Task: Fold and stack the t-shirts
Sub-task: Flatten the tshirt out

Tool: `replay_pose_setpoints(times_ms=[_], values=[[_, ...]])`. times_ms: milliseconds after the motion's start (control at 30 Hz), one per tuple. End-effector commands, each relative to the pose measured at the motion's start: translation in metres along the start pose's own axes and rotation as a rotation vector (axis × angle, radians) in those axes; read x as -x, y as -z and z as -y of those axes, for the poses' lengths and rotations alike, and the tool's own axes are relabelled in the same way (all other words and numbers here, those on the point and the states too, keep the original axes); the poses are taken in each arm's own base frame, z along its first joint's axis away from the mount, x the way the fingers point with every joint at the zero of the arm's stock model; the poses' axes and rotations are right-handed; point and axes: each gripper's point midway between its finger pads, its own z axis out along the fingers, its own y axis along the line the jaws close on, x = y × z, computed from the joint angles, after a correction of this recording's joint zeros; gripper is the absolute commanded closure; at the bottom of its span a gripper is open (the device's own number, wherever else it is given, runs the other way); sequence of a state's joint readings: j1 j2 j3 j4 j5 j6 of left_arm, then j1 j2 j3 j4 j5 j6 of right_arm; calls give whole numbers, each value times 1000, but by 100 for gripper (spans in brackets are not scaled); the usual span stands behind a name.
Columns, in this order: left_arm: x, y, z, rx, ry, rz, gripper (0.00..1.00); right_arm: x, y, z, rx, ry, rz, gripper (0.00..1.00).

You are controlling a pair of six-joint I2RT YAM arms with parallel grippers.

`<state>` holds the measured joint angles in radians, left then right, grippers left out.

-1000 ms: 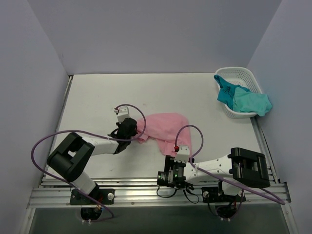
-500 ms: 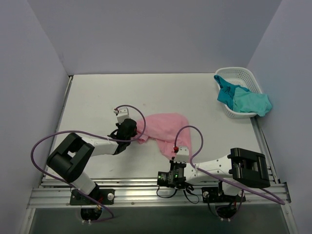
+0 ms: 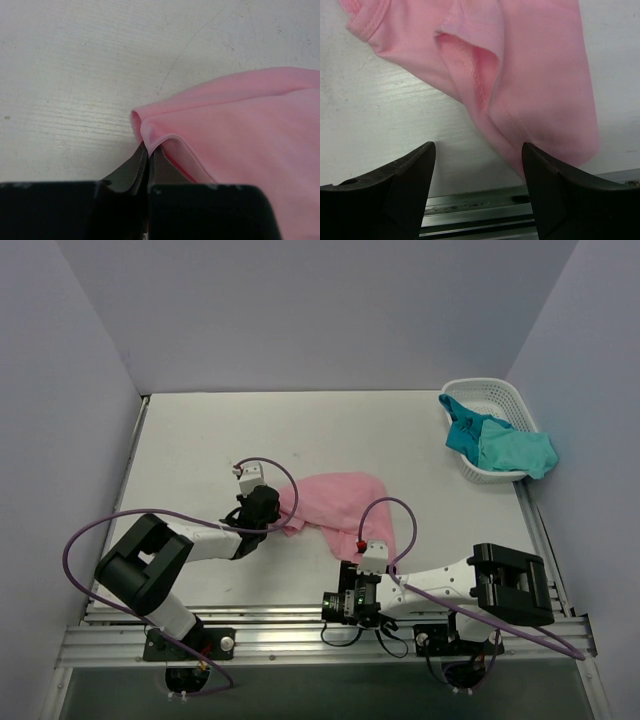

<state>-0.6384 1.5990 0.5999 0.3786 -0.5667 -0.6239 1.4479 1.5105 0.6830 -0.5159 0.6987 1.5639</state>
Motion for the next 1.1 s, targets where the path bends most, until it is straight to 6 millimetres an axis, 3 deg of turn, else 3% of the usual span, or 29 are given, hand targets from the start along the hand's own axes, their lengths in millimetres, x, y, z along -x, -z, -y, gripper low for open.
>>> replay_pose_setpoints(times_ms=[0, 267, 400, 567, 767, 833, 867, 967, 1067], values=[[15, 0, 5, -20, 43, 49, 98, 13, 7, 6, -37, 17, 36, 32], [12, -3, 7, -24, 48, 46, 98, 26, 14, 5, -46, 35, 52, 32], [10, -6, 6, -19, 45, 43, 98, 17, -1, 20, -77, 3, 7, 32], [9, -6, 7, -25, 49, 41, 98, -1, -20, 20, -19, -99, -106, 34], [9, -8, 5, -21, 43, 40, 98, 1, -29, 23, -30, -138, -107, 36], [9, -9, 4, -20, 43, 40, 98, -2, -31, 20, -22, -131, -112, 48], [9, -9, 3, -18, 41, 39, 98, -2, -31, 15, -10, -136, -116, 62], [8, -11, 2, -16, 40, 37, 98, -5, -33, 12, -12, -116, -123, 85], [7, -12, 1, -14, 40, 34, 98, -9, -36, 11, -13, -102, -132, 96]])
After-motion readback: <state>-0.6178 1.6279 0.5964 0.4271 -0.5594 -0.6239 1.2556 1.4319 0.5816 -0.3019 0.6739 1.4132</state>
